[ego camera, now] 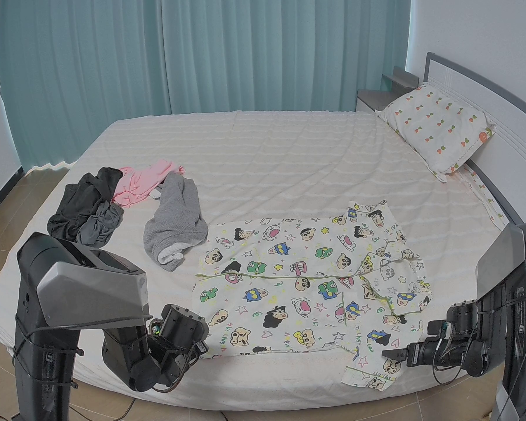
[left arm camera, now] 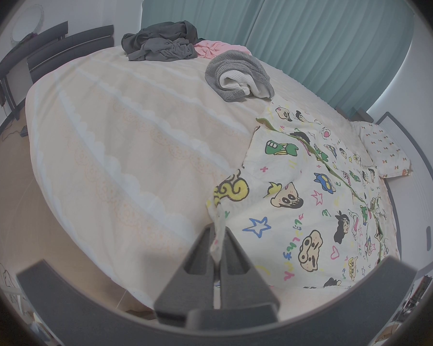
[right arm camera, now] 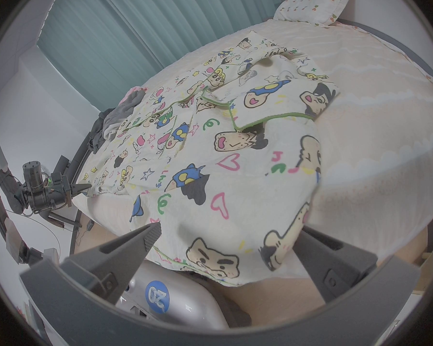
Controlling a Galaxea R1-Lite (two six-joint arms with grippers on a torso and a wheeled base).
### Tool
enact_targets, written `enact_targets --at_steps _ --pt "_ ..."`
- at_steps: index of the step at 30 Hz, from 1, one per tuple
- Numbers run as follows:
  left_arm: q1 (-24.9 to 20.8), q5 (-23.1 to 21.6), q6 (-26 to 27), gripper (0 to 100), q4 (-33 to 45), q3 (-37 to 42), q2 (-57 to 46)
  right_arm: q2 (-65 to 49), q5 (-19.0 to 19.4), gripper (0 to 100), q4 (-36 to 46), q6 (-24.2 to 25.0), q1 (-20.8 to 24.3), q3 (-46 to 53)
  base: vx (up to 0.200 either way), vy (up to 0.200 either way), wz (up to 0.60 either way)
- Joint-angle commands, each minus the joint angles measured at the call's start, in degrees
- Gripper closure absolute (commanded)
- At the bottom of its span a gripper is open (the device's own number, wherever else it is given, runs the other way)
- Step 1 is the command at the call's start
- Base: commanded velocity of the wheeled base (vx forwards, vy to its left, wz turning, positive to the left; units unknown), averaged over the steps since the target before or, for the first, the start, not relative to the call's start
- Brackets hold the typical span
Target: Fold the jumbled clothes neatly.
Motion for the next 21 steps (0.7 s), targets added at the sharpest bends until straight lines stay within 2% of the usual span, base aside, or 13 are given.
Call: enact_targets --at_steps 1,5,6,16,21 --pt "0.0 -0.2 -0.1 100 -0.1 0.0 0.2 0.9 0.1 0 -0.3 0.3 0.2 -4.2 0.0 0.0 0.0" --pt "0.0 -0.2 -0.1 100 -0.1 0.1 0.2 1.6 -0.1 0 0.3 0.3 1.9 -6.3 0.0 0.0 0.0" --pt "0.0 -0.2 -0.1 100 -0.1 0.1 0.2 1.6 -0.1 100 0.3 0.3 2.0 -6.3 0.0 0.0 0.0" --pt "-0.1 -0.2 -0.2 100 -0.3 0.2 0.2 1.7 -0.8 100 -0.3 0.2 1.9 -4.9 0.0 0.0 0.0" --pt "-0.1 -0.6 0.0 100 -1.0 0.7 0.1 1.1 1.0 100 -0.4 -0.2 -0.8 -2.5 0.0 0.0 0.0"
